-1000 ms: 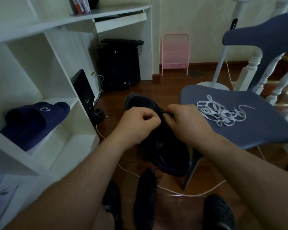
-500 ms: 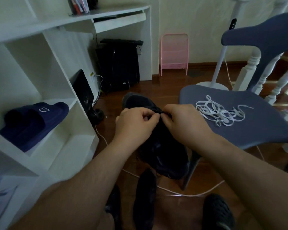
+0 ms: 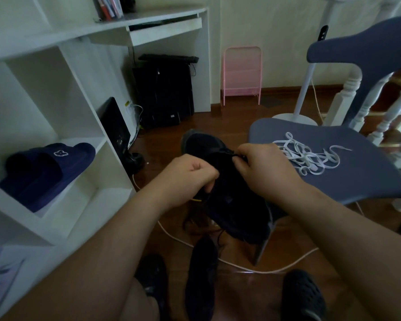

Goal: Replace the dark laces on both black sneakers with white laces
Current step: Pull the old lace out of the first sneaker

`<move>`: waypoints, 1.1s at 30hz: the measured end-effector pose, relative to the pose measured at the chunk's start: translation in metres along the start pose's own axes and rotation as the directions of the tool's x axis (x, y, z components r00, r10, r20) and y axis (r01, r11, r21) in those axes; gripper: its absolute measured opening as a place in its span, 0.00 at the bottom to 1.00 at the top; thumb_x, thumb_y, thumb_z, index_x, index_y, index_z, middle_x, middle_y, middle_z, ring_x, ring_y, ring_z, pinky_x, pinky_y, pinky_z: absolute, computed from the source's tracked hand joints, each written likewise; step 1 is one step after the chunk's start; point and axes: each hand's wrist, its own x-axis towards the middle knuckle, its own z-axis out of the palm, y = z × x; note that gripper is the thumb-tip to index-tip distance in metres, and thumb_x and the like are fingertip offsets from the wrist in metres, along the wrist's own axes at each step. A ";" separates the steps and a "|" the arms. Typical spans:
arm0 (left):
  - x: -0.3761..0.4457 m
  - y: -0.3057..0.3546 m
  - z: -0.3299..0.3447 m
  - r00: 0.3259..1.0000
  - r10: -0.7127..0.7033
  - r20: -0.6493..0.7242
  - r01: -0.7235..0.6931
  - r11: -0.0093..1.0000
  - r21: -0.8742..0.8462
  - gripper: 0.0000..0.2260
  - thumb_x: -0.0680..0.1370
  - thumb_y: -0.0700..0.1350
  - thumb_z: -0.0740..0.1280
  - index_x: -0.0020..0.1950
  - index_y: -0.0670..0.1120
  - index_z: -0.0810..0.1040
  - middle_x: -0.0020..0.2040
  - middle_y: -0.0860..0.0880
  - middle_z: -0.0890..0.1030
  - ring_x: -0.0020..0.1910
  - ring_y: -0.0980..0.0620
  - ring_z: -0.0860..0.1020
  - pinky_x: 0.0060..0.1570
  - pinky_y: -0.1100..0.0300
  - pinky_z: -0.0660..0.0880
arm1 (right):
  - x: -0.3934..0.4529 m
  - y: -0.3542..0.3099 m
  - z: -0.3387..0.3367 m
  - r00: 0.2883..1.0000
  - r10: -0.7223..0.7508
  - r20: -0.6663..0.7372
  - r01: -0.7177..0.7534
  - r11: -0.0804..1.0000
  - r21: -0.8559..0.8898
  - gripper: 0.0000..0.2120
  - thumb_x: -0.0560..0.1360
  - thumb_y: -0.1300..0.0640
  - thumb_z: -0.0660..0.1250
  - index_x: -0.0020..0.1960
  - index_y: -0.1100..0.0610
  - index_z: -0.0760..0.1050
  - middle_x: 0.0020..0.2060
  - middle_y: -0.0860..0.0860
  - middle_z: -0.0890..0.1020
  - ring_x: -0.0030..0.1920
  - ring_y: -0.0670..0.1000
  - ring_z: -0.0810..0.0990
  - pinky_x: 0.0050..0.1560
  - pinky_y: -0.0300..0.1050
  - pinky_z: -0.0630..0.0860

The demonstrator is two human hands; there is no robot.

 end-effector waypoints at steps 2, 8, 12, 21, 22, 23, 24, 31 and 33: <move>0.004 -0.001 0.005 0.975 -0.076 -0.208 0.100 0.989 0.108 0.18 0.82 0.59 0.66 0.37 0.51 0.82 0.32 0.49 0.80 0.34 0.47 0.79 0.38 0.51 0.76 | 0.000 -0.003 0.001 1.000 -0.004 -0.006 0.004 1.000 0.012 0.11 0.83 0.50 0.62 0.47 0.54 0.77 0.36 0.52 0.80 0.37 0.57 0.77 0.38 0.55 0.78; 0.010 0.006 0.019 0.911 -0.065 -0.408 0.157 0.968 0.195 0.11 0.81 0.61 0.67 0.47 0.59 0.86 0.40 0.57 0.86 0.43 0.58 0.83 0.46 0.48 0.83 | -0.002 -0.017 0.007 0.997 -0.077 -0.008 0.077 0.997 0.019 0.13 0.83 0.50 0.61 0.42 0.54 0.74 0.33 0.51 0.76 0.35 0.58 0.76 0.36 0.55 0.75; 0.008 0.006 0.018 0.908 -0.018 -0.418 0.087 0.985 0.146 0.08 0.80 0.55 0.70 0.43 0.57 0.85 0.38 0.57 0.84 0.40 0.60 0.82 0.43 0.52 0.82 | 0.000 -0.012 0.008 0.998 -0.055 -0.017 0.055 0.998 0.036 0.12 0.82 0.48 0.62 0.46 0.53 0.77 0.36 0.52 0.80 0.38 0.58 0.78 0.39 0.56 0.77; -0.008 0.009 -0.004 0.959 -0.059 0.279 0.111 0.978 -0.174 0.12 0.77 0.46 0.69 0.33 0.50 0.83 0.31 0.48 0.77 0.33 0.50 0.74 0.40 0.53 0.72 | 0.000 0.004 0.000 1.000 0.000 -0.022 0.000 1.000 0.020 0.11 0.82 0.50 0.63 0.46 0.54 0.78 0.37 0.52 0.80 0.38 0.57 0.78 0.37 0.51 0.73; -0.006 0.006 -0.001 0.981 -0.109 0.161 0.122 0.990 -0.071 0.13 0.80 0.51 0.70 0.37 0.51 0.85 0.32 0.49 0.79 0.33 0.51 0.76 0.39 0.51 0.74 | -0.001 0.002 0.001 1.000 -0.006 -0.026 0.007 1.000 0.027 0.11 0.82 0.50 0.63 0.45 0.53 0.77 0.36 0.52 0.80 0.37 0.57 0.77 0.37 0.52 0.74; -0.002 0.005 0.001 0.990 -0.142 -0.001 0.142 0.990 0.015 0.13 0.81 0.56 0.70 0.39 0.53 0.86 0.31 0.53 0.80 0.32 0.54 0.78 0.37 0.51 0.75 | -0.001 -0.001 0.001 1.000 -0.010 -0.028 0.011 0.999 0.030 0.11 0.82 0.50 0.63 0.44 0.53 0.75 0.35 0.51 0.78 0.36 0.57 0.77 0.36 0.52 0.74; 0.002 0.003 0.004 0.975 -0.145 -0.168 0.159 0.985 0.072 0.14 0.81 0.59 0.69 0.41 0.55 0.86 0.31 0.57 0.81 0.32 0.58 0.78 0.35 0.53 0.75 | -0.001 -0.003 0.002 0.999 -0.016 -0.033 0.017 0.999 0.031 0.12 0.82 0.50 0.63 0.42 0.52 0.74 0.33 0.51 0.77 0.35 0.57 0.76 0.35 0.52 0.73; 0.010 0.009 0.019 0.909 -0.075 -0.410 0.210 0.933 0.293 0.11 0.80 0.64 0.65 0.47 0.63 0.85 0.33 0.60 0.80 0.34 0.61 0.78 0.31 0.60 0.70 | -0.001 -0.015 0.008 0.995 -0.090 -0.039 0.091 0.996 0.016 0.13 0.82 0.50 0.61 0.40 0.53 0.71 0.31 0.49 0.74 0.35 0.58 0.75 0.34 0.53 0.72; 0.011 0.008 0.018 0.922 -0.072 -0.382 0.189 0.942 0.279 0.10 0.79 0.61 0.66 0.42 0.61 0.83 0.30 0.61 0.79 0.30 0.60 0.76 0.31 0.61 0.68 | 0.000 -0.011 0.008 0.997 -0.065 -0.036 0.066 0.998 0.008 0.13 0.82 0.49 0.61 0.41 0.54 0.72 0.32 0.50 0.75 0.35 0.58 0.75 0.35 0.54 0.74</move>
